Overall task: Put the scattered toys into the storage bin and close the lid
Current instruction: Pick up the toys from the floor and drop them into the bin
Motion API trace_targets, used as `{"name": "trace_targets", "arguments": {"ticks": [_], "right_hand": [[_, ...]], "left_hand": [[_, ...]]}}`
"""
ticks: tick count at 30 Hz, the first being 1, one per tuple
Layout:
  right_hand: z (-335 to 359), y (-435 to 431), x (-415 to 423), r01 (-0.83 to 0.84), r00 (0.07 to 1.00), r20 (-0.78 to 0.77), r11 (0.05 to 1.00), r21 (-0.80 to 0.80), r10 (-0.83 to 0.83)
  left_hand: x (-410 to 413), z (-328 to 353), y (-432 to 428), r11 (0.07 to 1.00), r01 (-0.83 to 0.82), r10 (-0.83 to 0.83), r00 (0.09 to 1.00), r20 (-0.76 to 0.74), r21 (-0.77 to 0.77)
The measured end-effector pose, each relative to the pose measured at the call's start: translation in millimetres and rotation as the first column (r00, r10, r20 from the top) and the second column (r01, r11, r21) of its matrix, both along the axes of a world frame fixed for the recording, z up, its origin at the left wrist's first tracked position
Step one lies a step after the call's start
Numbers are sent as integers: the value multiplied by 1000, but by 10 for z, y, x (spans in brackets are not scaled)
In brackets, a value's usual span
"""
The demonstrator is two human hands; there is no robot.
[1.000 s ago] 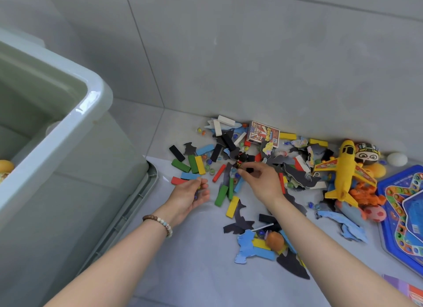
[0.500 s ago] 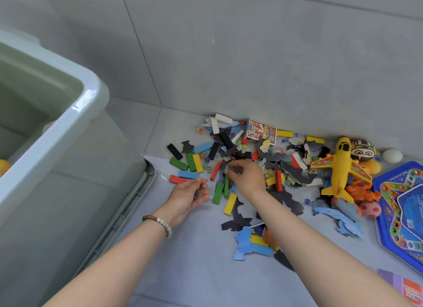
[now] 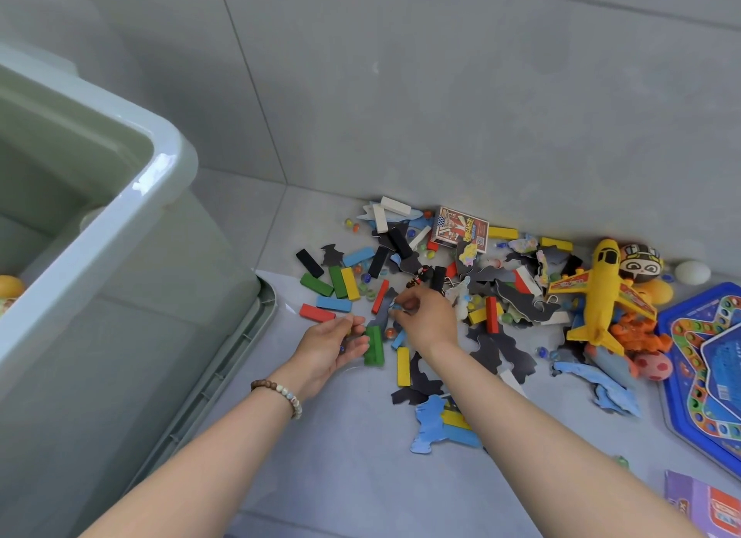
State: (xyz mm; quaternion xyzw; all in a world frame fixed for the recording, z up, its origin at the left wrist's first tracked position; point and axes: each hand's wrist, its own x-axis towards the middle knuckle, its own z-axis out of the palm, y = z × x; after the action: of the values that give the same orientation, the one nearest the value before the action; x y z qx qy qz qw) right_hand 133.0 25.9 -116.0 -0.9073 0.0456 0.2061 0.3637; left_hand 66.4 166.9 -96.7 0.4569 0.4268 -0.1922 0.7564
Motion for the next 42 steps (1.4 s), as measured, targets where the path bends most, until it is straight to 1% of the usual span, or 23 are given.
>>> {"name": "trace_targets", "arguments": {"ticks": [4,6,8,10,11,13,15,17,19,20,21,23,24,26,31,35,37,42], "right_hand": [[-2,-35,-11,5,1000,4,999,44,-5],[13,-69,-11,36,999,-3,995,89,-36],[80,-86,-4,101,995,-4,980,170,-102],[209,-67,2,115,993,-6,951,289,-118],[295,-43,-8,91,996,-24,929,360,-89],[460,16,-62,13,997,-78,874,486,28],[530,47,-132,-65,989,-77,836,545,127],[490,-1,-151,-64,994,-40,852,520,99],[375,-114,-112,-39,999,8,909,414,39],[314,-164,-90,-54,999,21,937,346,50],[255,-198,-73,-91,996,18,955,282,89],[159,-206,-60,-198,979,-10,960,199,204],[125,-190,-63,-253,965,-20,952,172,260],[76,-162,-70,-326,944,-10,939,108,329],[43,-194,-92,-322,946,39,946,32,321],[37,-188,-90,-306,951,52,952,18,305],[20,-182,-83,-279,959,63,960,24,277],[-29,-206,-75,-226,972,66,974,18,224]], "left_hand": [[-7,12,-7,1000,-7,7,1000,0,-25],[-12,21,-5,999,-16,16,1000,2,-51],[1,45,1,995,-39,41,999,11,-96],[31,73,8,989,-59,64,997,31,-133],[50,84,4,986,-66,74,996,42,-153],[87,128,-19,972,-81,95,994,57,-221],[110,157,-48,956,-72,94,993,65,-283],[120,170,-79,963,-56,71,996,50,-263],[105,155,-97,990,-23,26,999,20,-141],[90,141,-100,998,13,-12,1000,16,-59],[74,112,-96,998,58,-58,998,15,28],[36,60,-68,970,144,-149,989,15,196],[19,42,-49,952,165,-174,985,14,257],[1,28,-15,938,161,-173,985,13,308],[-1,28,-3,944,142,-155,988,21,299],[17,50,-12,969,68,-81,996,42,239],[27,54,7,983,25,-34,998,47,182],[34,67,33,996,-67,69,997,26,-54]]}}
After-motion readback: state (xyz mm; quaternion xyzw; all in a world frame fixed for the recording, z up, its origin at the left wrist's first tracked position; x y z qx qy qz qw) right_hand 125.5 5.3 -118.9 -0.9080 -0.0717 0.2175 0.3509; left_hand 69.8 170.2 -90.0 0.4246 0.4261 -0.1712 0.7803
